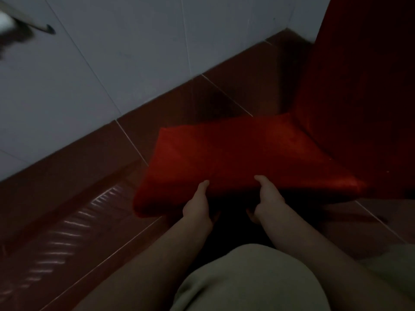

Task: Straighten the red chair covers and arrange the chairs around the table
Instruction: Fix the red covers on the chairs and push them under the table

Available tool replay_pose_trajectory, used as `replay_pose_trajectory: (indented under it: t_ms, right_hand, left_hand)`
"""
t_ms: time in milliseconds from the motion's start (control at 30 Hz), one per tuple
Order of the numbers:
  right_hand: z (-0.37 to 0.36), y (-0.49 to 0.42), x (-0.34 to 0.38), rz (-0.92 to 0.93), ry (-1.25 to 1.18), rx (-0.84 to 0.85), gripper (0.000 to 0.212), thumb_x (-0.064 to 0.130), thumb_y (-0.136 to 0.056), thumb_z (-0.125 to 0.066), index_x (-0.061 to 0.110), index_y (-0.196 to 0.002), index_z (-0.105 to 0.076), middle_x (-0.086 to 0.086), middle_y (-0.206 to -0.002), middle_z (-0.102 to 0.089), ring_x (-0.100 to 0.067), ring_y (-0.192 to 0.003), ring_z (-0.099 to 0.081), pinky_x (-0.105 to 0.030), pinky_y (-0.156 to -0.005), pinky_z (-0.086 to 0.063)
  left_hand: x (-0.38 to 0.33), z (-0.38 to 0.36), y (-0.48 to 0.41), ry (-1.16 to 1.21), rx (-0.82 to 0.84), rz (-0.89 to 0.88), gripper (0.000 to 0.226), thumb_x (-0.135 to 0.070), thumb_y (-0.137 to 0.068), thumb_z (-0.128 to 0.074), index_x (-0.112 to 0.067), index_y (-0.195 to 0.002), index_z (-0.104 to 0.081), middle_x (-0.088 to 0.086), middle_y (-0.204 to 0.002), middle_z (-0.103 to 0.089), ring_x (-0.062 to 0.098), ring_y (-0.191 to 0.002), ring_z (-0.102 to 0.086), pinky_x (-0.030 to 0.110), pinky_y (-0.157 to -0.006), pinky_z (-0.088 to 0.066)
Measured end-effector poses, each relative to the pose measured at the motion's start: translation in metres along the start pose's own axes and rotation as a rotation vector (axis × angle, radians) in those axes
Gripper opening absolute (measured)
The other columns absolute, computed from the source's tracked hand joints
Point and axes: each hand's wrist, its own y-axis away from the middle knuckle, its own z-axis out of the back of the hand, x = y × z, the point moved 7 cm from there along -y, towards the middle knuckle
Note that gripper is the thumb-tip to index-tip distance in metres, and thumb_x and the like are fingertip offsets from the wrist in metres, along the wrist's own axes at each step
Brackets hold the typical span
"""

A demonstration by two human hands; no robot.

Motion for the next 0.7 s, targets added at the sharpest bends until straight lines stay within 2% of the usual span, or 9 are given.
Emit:
replay_pose_trajectory:
  t_ms: [67,167,267,333,433,500,567,633,700]
  right_hand:
    - [-0.004,0.008,0.011,0.013,0.02,0.002,0.038,0.035,-0.076,-0.08,0.015,-0.096,-0.055,-0.012,-0.091,-0.058,-0.031,-0.075,-0.06,-0.03,-0.038,-0.047]
    - [-0.011,0.019,0.025,0.045,0.011,0.022,0.041,0.032,-0.076,-0.08,0.015,-0.106,-0.057,-0.013,-0.097,-0.06,-0.033,-0.08,-0.062,-0.033,-0.042,-0.051]
    - [-0.016,0.027,0.036,0.058,-0.003,0.046,0.051,0.03,-0.076,-0.08,0.014,-0.12,-0.059,-0.017,-0.109,-0.062,-0.037,-0.089,-0.063,-0.047,-0.066,-0.058]
    - [-0.02,0.03,0.044,0.073,-0.01,0.063,0.056,0.029,-0.077,-0.08,0.013,-0.127,-0.058,-0.019,-0.114,-0.061,-0.038,-0.092,-0.063,-0.052,-0.076,-0.057]
    - [-0.027,0.034,0.054,0.083,-0.015,0.076,0.058,0.028,-0.077,-0.08,0.012,-0.128,-0.057,-0.02,-0.115,-0.06,-0.039,-0.092,-0.063,-0.052,-0.077,-0.057]
    - [-0.032,0.038,0.06,0.082,-0.031,0.08,0.061,0.028,-0.076,-0.08,0.013,-0.13,-0.055,-0.02,-0.117,-0.06,-0.039,-0.095,-0.063,-0.053,-0.077,-0.057]
    - [-0.035,0.042,0.067,0.091,-0.038,0.069,0.065,0.028,-0.076,-0.08,0.013,-0.132,-0.053,-0.02,-0.119,-0.058,-0.039,-0.096,-0.061,-0.05,-0.07,-0.057]
    - [-0.038,0.047,0.075,0.107,-0.042,0.05,0.066,0.027,-0.075,-0.08,0.013,-0.133,-0.051,-0.02,-0.118,-0.058,-0.039,-0.096,-0.06,-0.05,-0.068,-0.056]
    - [-0.041,0.05,0.083,0.126,-0.06,0.025,0.067,0.026,-0.074,-0.082,0.011,-0.132,-0.051,-0.018,-0.116,-0.057,-0.039,-0.096,-0.06,-0.054,-0.079,-0.056]
  left_hand:
    - [-0.009,-0.007,0.01,0.03,-0.008,-0.023,0.041,-0.039,-0.077,-0.081,-0.013,-0.099,-0.058,0.012,-0.105,-0.067,0.031,-0.092,-0.067,0.041,-0.076,-0.057]
    - [-0.019,-0.018,0.025,0.093,-0.016,-0.014,0.053,-0.04,-0.078,-0.081,-0.012,-0.114,-0.056,0.013,-0.113,-0.066,0.032,-0.095,-0.065,0.041,-0.076,-0.053]
    - [-0.026,-0.028,0.037,0.126,0.003,0.013,0.063,-0.041,-0.079,-0.08,-0.01,-0.128,-0.055,0.016,-0.122,-0.064,0.035,-0.102,-0.064,0.043,-0.081,-0.052]
    - [-0.031,-0.032,0.043,0.108,0.029,0.034,0.068,-0.043,-0.079,-0.08,-0.01,-0.131,-0.053,0.017,-0.124,-0.063,0.036,-0.105,-0.062,0.044,-0.087,-0.053]
    - [-0.043,-0.032,0.051,0.042,0.025,0.031,0.063,-0.046,-0.076,-0.082,-0.01,-0.121,-0.057,0.015,-0.113,-0.065,0.032,-0.092,-0.063,0.038,-0.067,-0.051]
    - [-0.053,-0.033,0.054,-0.027,0.024,0.003,0.056,-0.048,-0.077,-0.08,-0.011,-0.114,-0.062,0.013,-0.102,-0.067,0.029,-0.086,-0.065,0.034,-0.062,-0.05]
    - [-0.06,-0.037,0.058,-0.125,0.055,0.0,0.055,-0.055,-0.081,-0.073,-0.013,-0.114,-0.063,0.012,-0.101,-0.069,0.027,-0.086,-0.068,0.032,-0.06,-0.051]
    - [-0.065,-0.038,0.063,-0.272,0.096,0.014,0.067,-0.069,-0.084,-0.058,-0.012,-0.119,-0.062,0.013,-0.101,-0.072,0.026,-0.087,-0.07,0.033,-0.062,-0.051]
    - [-0.071,-0.036,0.068,-0.53,0.149,-0.013,0.089,-0.085,-0.083,-0.036,-0.008,-0.12,-0.062,0.012,-0.095,-0.075,0.027,-0.084,-0.072,0.034,-0.065,-0.051]
